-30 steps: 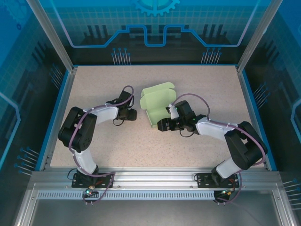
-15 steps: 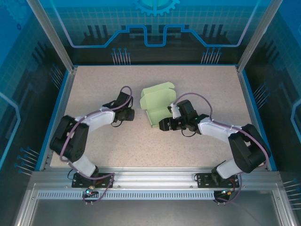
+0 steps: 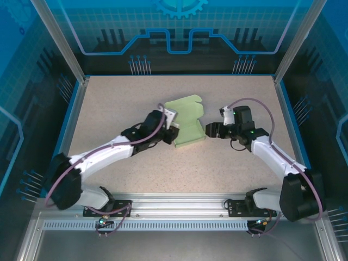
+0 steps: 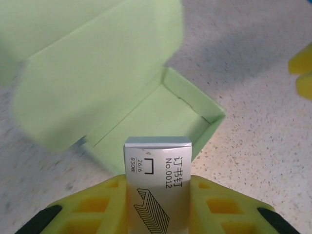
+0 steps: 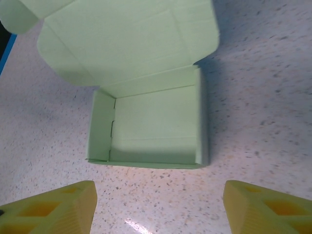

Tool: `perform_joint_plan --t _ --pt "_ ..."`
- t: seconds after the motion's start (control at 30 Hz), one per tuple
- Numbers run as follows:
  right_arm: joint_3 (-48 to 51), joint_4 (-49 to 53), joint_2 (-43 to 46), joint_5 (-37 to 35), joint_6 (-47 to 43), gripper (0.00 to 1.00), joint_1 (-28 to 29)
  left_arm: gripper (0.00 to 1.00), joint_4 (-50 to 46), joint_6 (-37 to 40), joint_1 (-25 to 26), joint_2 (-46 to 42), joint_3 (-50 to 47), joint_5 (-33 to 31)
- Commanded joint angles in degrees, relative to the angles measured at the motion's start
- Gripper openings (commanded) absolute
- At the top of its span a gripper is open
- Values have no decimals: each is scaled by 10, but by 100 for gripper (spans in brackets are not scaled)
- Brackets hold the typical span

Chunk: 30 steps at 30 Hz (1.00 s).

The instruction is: Fold the paper box

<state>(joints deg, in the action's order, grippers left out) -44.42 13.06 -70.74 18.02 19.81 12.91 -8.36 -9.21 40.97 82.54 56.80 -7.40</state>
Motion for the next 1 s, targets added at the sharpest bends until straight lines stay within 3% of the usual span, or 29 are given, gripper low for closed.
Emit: perform_joint_plan --t 0.0,0.2,0.47,0.67,0.97 --pt "22 43 45 2 -18 70 -21 28 -16 63 30 76 72 -21" --pt "44 78 101 -20 -31 71 -29 30 -45 107 37 208 160 -67" --pt "45 73 91 -14 -31 71 -30 30 -88 134 32 325 245 -87" --pt "56 64 88 -14 -29 71 -30 32 -92 123 30 342 256 -97" --pt "66 56 84 -11 -24 71 -29 46 -103 131 26 317 247 -122"
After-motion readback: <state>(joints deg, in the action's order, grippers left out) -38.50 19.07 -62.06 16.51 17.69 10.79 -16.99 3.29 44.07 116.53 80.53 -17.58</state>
